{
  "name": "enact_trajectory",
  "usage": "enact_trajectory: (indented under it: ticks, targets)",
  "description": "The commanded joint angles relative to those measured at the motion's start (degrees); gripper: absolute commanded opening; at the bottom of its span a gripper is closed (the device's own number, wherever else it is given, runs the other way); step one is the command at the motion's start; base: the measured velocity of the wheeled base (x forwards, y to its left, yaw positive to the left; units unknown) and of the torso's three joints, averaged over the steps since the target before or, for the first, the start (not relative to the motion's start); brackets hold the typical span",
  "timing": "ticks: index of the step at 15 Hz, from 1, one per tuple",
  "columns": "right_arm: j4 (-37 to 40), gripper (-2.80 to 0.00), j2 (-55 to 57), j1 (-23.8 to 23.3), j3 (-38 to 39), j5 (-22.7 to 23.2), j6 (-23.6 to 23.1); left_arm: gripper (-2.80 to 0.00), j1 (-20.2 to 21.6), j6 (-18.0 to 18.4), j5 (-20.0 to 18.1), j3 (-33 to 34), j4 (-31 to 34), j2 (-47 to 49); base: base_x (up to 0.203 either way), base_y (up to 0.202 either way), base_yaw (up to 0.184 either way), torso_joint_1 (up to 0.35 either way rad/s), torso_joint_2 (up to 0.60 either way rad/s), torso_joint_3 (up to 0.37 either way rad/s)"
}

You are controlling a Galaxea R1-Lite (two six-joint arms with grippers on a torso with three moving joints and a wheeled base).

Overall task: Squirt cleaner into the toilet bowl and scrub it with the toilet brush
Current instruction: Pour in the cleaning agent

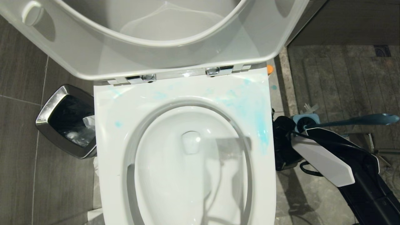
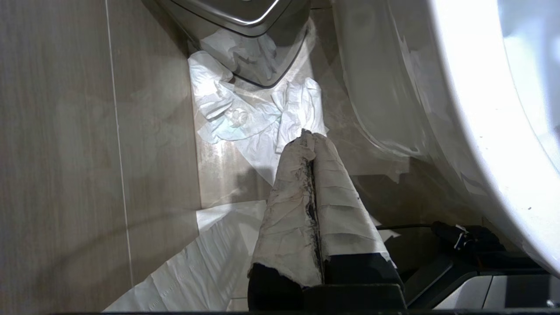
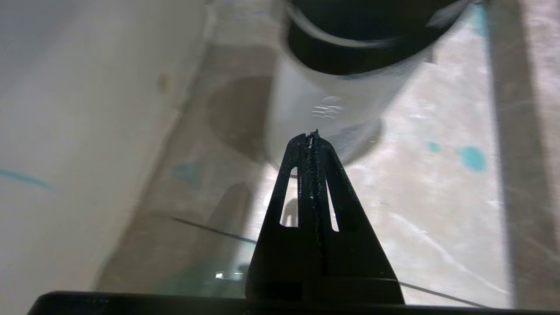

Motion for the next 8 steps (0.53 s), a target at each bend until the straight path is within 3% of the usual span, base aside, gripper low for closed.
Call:
enact_trajectory:
  ticks: [1, 8]
  targets:
    - [-0.56, -2.80, -1.00, -0.15, 1.08, -0.18, -0.97, -2.80, 0.01, 0.00, 0.00, 0.00, 0.04, 0.00, 0.000, 0.000, 0.000, 0.000, 0.00, 0.000]
    - [-0.56, -2.80, -1.39, -2.97, -4.15, -0.06, -7.17, -2.80, 0.01, 0.00, 0.00, 0.00, -0.02, 0.09, 0.000, 0.000, 0.000, 0.000, 0.00, 0.000]
